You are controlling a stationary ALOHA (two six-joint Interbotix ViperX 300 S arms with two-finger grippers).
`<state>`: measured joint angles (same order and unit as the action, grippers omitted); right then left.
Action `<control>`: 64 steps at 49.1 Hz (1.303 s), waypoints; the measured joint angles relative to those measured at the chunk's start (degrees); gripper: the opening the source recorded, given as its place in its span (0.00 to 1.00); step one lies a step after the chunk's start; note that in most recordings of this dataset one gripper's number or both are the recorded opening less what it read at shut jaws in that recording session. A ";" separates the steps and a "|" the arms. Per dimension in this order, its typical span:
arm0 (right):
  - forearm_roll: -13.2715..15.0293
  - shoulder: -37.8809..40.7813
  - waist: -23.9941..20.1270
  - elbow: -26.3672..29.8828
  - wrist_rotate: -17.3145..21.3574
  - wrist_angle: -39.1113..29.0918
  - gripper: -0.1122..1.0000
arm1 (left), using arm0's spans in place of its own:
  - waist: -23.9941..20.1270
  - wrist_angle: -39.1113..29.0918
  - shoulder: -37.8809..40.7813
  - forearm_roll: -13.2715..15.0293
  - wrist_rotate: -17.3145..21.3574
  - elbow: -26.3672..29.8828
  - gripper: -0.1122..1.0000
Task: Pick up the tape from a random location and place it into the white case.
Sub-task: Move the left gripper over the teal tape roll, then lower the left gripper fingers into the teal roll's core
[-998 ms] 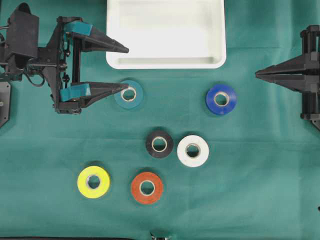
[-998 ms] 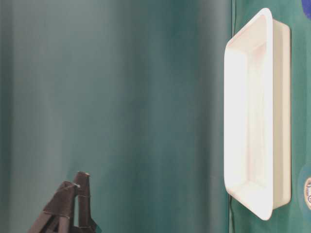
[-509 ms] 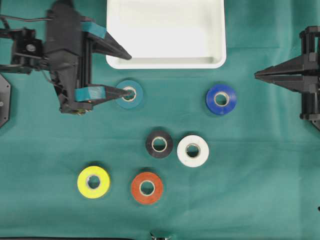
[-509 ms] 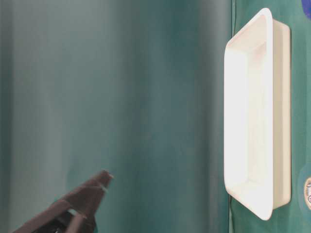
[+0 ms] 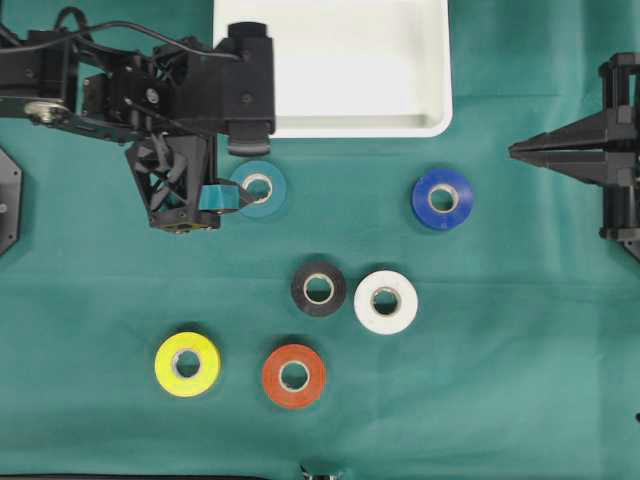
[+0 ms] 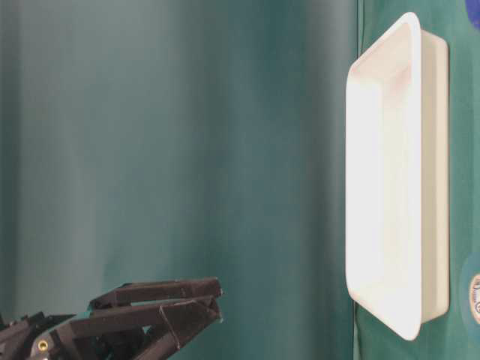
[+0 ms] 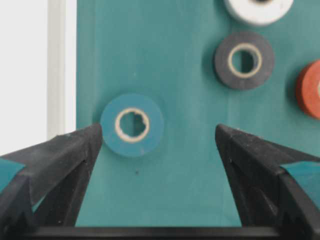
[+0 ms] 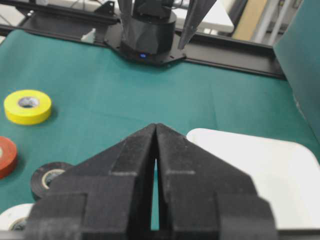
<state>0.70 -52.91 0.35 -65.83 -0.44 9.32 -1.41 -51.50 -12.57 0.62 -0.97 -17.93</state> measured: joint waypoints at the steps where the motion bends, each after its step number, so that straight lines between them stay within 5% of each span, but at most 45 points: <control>1: 0.00 0.00 0.00 0.00 0.00 0.00 0.10 | 0.00 -0.26 0.18 0.00 0.00 0.18 0.99; 32: 0.00 0.44 0.00 -0.09 0.00 0.09 0.10 | -0.18 1.23 0.35 -0.26 0.09 -0.35 0.99; 64: 0.00 0.88 0.00 -0.09 0.00 -0.09 0.10 | 0.26 18.11 4.39 -0.18 -0.35 -13.89 0.99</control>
<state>0.70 -52.03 0.35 -65.92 -0.44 9.23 -1.14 -33.40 -8.17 0.44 -1.32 -31.82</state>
